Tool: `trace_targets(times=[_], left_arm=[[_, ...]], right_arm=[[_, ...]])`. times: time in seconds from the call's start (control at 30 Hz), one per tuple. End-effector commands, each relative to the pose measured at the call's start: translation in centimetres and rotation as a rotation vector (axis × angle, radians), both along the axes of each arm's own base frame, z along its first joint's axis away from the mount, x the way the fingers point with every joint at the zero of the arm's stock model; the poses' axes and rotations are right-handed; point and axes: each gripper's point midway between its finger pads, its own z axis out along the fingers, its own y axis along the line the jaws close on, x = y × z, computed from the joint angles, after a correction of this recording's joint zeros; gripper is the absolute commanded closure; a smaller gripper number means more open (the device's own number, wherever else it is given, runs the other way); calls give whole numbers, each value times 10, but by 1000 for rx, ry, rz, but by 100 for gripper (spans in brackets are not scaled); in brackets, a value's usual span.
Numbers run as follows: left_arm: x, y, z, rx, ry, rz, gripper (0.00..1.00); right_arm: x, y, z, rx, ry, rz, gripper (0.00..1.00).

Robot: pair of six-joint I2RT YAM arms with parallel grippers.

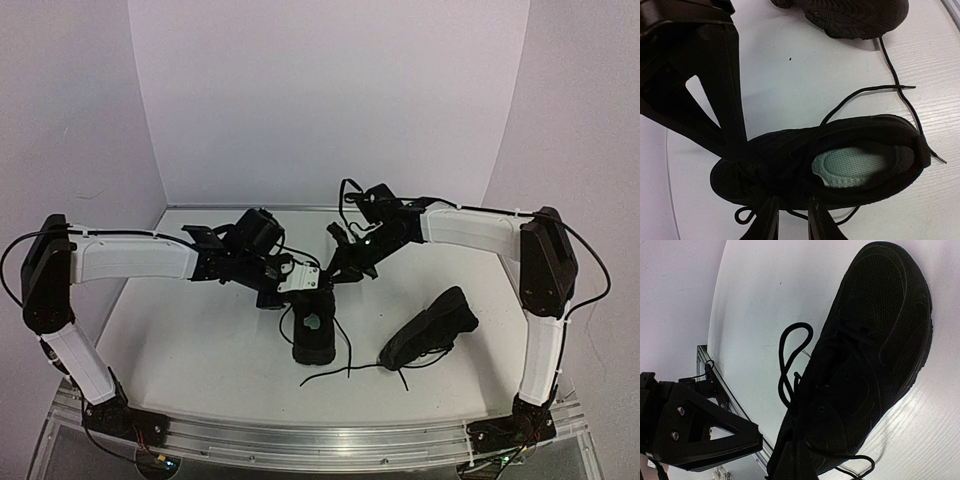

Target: Tie the shoes

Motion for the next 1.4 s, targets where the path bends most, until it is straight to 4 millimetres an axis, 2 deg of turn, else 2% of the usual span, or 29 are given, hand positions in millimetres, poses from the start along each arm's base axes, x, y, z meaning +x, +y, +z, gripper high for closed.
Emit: trace_targets(times=[0.0, 0.4, 0.53, 0.67, 0.9, 1.13, 1.27, 1.37], left_arm=[[9, -13, 11, -5, -64, -24, 80], [17, -24, -6, 19, -81, 0, 85], [19, -22, -8, 34, -93, 10, 89], [20, -21, 1, 16, -98, 30, 99], [15, -20, 27, -81, -77, 75, 100], [19, -21, 32, -138, -45, 145, 100], [24, -22, 28, -142, -24, 178, 100], [11, -23, 29, -148, 28, 124, 100]], right_arm=[[4, 7, 19, 46, -32, 9, 100], [4, 9, 19, 52, -30, 18, 100], [4, 9, 19, 54, -29, 20, 100], [3, 10, 20, 58, -30, 23, 100], [3, 10, 21, 60, -33, 25, 100], [3, 10, 22, 61, -35, 25, 100], [3, 10, 23, 62, -37, 25, 100], [3, 10, 23, 62, -37, 25, 100]])
